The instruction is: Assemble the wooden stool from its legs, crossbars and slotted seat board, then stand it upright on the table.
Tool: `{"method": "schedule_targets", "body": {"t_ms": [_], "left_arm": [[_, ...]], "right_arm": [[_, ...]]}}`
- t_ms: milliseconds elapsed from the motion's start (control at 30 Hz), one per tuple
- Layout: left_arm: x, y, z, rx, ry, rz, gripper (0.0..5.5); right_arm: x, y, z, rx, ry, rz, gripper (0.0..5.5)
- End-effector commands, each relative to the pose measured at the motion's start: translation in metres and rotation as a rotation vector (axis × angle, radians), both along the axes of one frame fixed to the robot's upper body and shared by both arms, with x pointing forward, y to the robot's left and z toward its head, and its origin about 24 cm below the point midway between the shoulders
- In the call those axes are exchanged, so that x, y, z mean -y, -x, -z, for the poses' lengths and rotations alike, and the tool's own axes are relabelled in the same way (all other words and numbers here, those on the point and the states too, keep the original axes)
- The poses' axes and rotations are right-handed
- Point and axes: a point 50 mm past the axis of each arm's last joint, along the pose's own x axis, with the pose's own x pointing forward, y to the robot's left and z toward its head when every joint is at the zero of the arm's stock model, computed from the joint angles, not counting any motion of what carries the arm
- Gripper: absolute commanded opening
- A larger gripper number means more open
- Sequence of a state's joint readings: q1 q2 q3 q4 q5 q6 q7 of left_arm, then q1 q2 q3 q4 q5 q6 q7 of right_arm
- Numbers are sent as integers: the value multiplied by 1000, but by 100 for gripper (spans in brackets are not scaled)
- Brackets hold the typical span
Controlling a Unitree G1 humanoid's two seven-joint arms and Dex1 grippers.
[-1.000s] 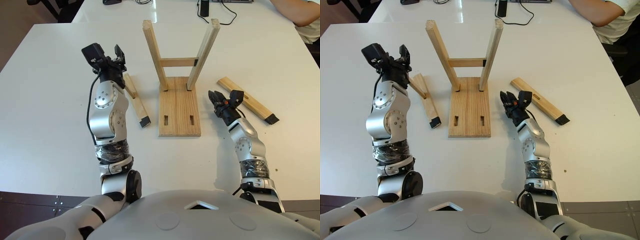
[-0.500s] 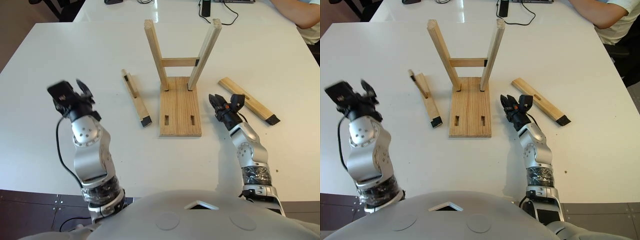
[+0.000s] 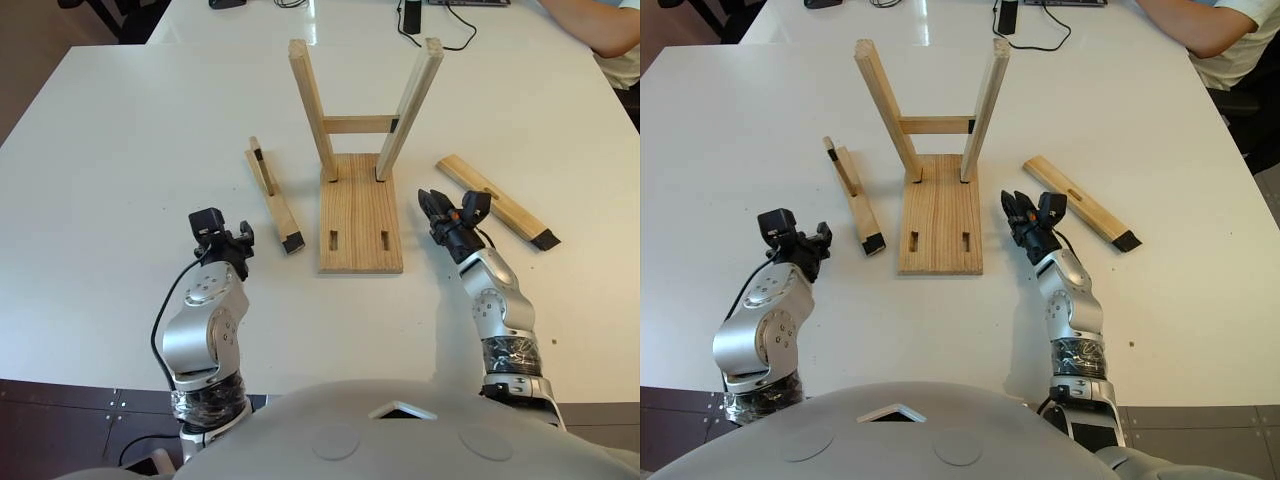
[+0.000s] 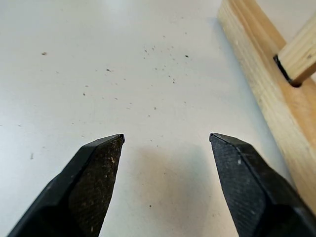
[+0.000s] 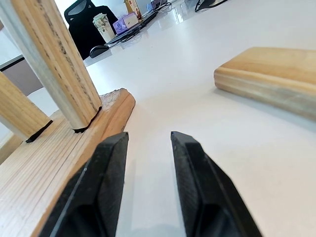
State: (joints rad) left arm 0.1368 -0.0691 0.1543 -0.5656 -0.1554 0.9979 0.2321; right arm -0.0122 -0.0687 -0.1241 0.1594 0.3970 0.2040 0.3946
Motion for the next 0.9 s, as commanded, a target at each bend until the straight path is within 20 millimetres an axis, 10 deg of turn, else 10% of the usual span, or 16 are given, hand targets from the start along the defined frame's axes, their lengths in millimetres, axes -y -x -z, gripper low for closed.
{"method": "schedule_targets", "body": {"t_ms": [33, 233, 900], "left_arm": [[13, -4, 3, -10, 70, 39, 341], [22, -14, -1, 22, 89, 112, 438], [51, -37, -25, 92, 243, 170, 438]], "right_arm": [[5, 14, 31, -169, 4, 38, 158], [8, 16, 34, -175, 23, 41, 158], [4, 6, 32, -157, 47, -14, 158]]}}
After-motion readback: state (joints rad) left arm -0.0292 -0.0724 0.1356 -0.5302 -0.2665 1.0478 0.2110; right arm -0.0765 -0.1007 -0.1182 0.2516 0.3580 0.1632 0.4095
